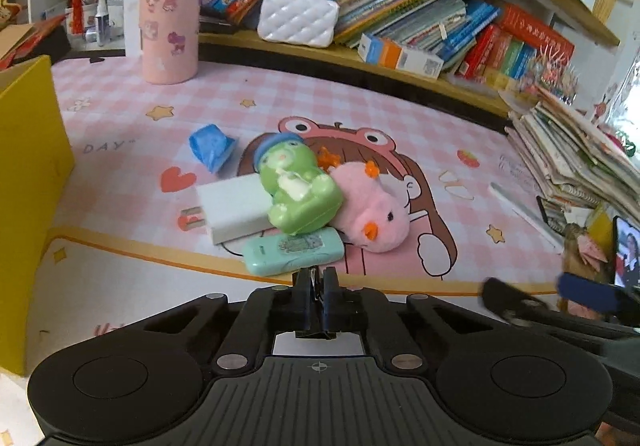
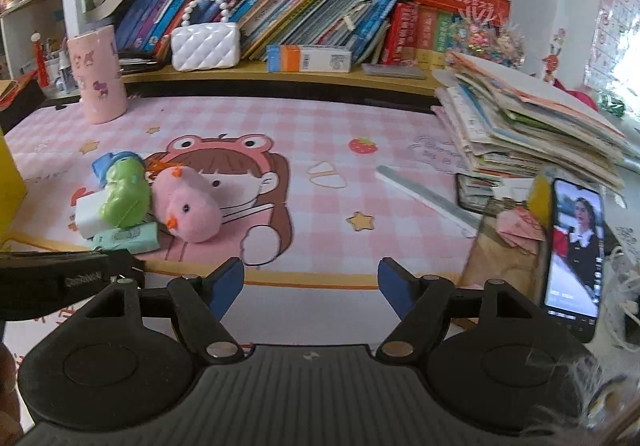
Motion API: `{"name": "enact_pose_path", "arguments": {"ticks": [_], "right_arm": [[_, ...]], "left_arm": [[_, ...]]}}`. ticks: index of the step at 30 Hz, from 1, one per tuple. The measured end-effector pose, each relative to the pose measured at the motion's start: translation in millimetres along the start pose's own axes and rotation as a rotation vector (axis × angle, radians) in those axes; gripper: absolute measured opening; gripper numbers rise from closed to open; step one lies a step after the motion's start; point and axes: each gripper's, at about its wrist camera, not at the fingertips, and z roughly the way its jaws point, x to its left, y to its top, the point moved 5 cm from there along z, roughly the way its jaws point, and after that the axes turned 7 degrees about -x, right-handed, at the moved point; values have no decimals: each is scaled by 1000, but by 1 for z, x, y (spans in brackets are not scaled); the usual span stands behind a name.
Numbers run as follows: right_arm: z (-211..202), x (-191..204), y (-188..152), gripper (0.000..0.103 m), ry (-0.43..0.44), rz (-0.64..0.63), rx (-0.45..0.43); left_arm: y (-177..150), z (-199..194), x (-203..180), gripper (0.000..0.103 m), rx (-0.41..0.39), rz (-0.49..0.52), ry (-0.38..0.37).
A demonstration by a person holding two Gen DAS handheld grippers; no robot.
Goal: Organize objects
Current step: 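Grasp the black binder clip with the left gripper while the right grasps the pink chick plush, then carry the binder clip and chick plush with both grippers over the yellow box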
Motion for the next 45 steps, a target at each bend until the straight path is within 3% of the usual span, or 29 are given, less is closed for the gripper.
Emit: {"name": "enact_pose_path", "arguments": {"ticks": [11, 13, 18, 21, 22, 31, 38, 45], "right_arm": [[52, 53, 17, 82, 149, -114, -12], [65, 63, 20, 73, 156, -148, -17], [93, 82, 26, 65, 208, -165, 5], [107, 86, 25, 44, 249, -164, 48], [108, 85, 25, 44, 251, -152, 53], [55, 51, 30, 44, 189, -18, -16], [-7, 40, 10, 44, 165, 46, 6], [-67, 47, -16, 44, 104, 87, -32]], "left_arm": [[3, -57, 44, 0, -17, -64, 68], [2, -67, 50, 0, -22, -72, 84], [2, -80, 54, 0, -35, -78, 100], [5, -86, 54, 0, -45, -79, 100], [6, -87, 55, 0, -47, -80, 98], [8, -93, 54, 0, -62, -83, 44], [-3, -100, 49, 0, -39, -74, -45], [-19, -120, 52, 0, -30, -76, -141]]}}
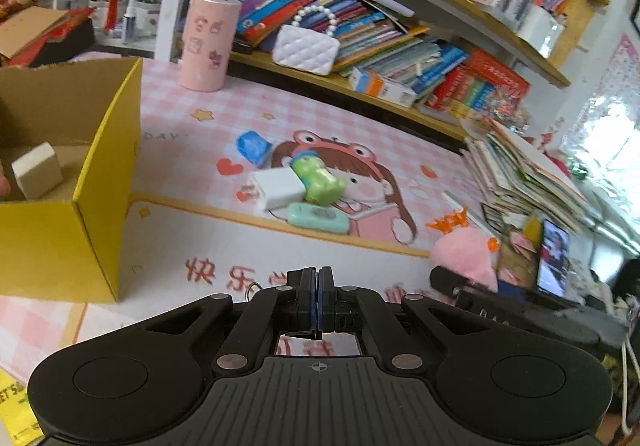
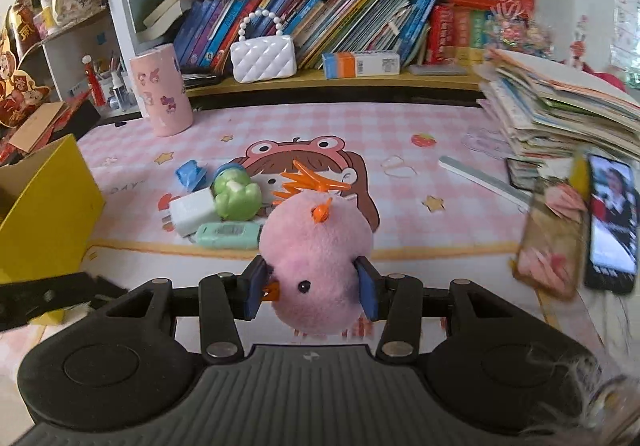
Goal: Organize objects
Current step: 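Carry the binder clip and chick plush with both grippers over the yellow box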
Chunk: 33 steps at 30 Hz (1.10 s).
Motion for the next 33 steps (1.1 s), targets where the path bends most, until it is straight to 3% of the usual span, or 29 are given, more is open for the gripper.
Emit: {"name": "enact_pose_path", "arguments": {"ticks": [9, 19, 33], "right_arm": [[-45, 43, -33, 44, -5, -44, 33], [-87, 129, -62, 44, 86, -121, 47], [-116, 238, -103, 44, 234, -187, 96]], "left_arm": [[-17, -50, 32, 0, -36, -30, -52], [-27, -122, 107, 0, -88, -96, 9], [-45, -206, 187, 0, -149, -143, 128]]}}
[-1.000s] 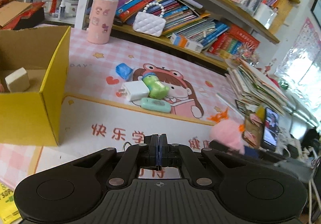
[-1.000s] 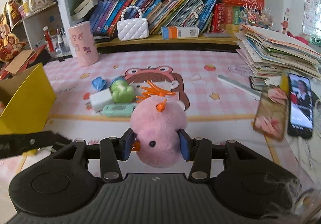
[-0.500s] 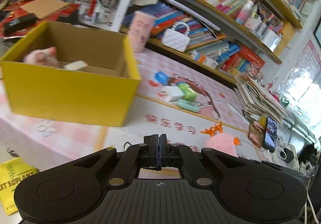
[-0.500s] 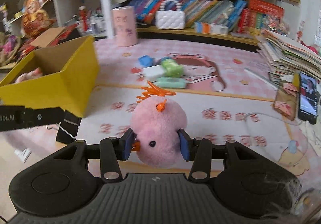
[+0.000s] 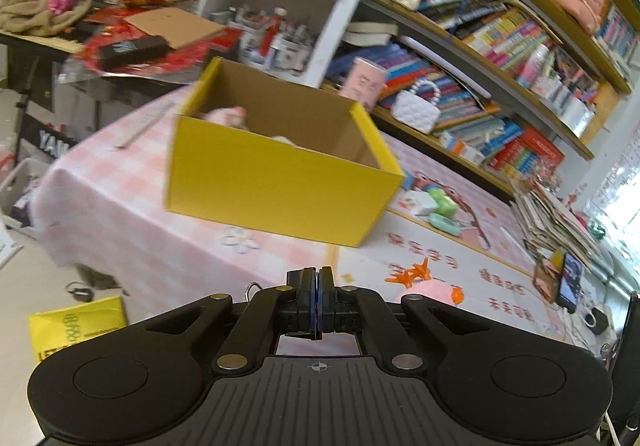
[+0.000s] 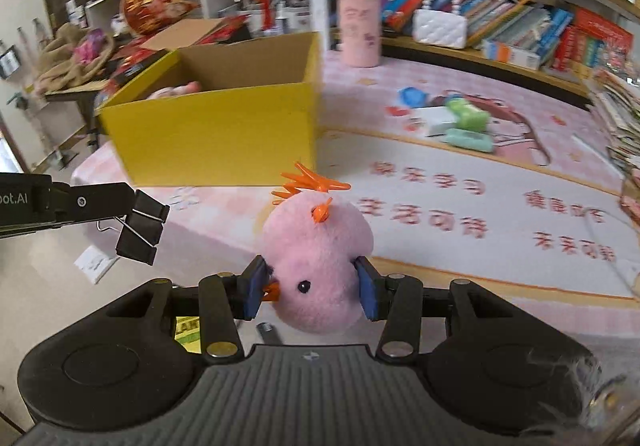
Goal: Organize objects
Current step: 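Carry the binder clip and chick plush with both grippers over the yellow box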
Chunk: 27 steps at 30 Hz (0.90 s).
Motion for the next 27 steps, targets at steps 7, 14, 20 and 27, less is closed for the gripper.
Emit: {"name": "enact_pose_path", "arguments": {"ticks": [7, 14, 20, 27], "right_arm": [[1, 46, -3, 44, 72, -45, 3], [0, 67, 0, 44, 93, -74, 2], [2, 67, 7, 44, 79, -98, -13], [7, 61, 31, 44, 75, -98, -74]], "left_arm": [[4, -26, 32, 0, -40, -25, 49], [11, -35, 44, 0, -67, -39, 54], [26, -30, 44, 0, -101, -38, 43], [56, -14, 32, 0, -146, -32, 15]]}}
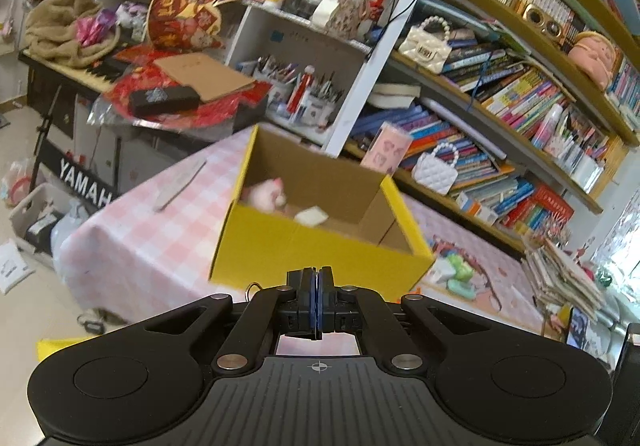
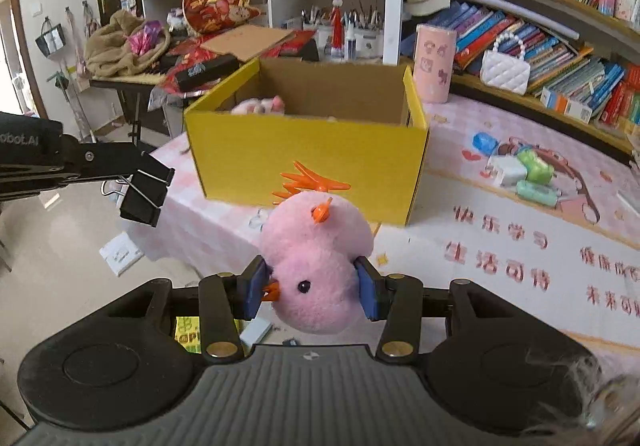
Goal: Organize objects
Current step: 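Carry the binder clip and chick plush with both grippers over the yellow box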
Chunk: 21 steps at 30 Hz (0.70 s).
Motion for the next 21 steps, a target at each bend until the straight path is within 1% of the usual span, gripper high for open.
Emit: {"name": "enact_pose_path", "arguments": {"ticks": [4, 6, 9, 11, 14, 17, 21], "right_arm": [[5, -6, 26, 44, 3, 7, -54], [6, -10, 44, 44, 12, 3, -96], [15, -18, 72, 44, 16, 0, -155], [25, -25, 89, 44, 10, 1, -179], [47, -36, 108, 44, 3, 6, -188], [73, -44, 121, 44, 11, -21, -177], [112, -47, 122, 44, 22, -80, -109]], "left_arm": [[27, 13, -12, 0, -48, 23, -27], [39, 24, -18, 0, -62, 27, -38], [55, 46, -26, 0, -78, 45, -44], [62, 62, -30, 0, -82, 50, -41], [68, 88, -32, 0, -77, 43, -30], [66, 113, -32, 0, -61, 40, -10], [56, 143, -28, 0, -3, 40, 30]]}}
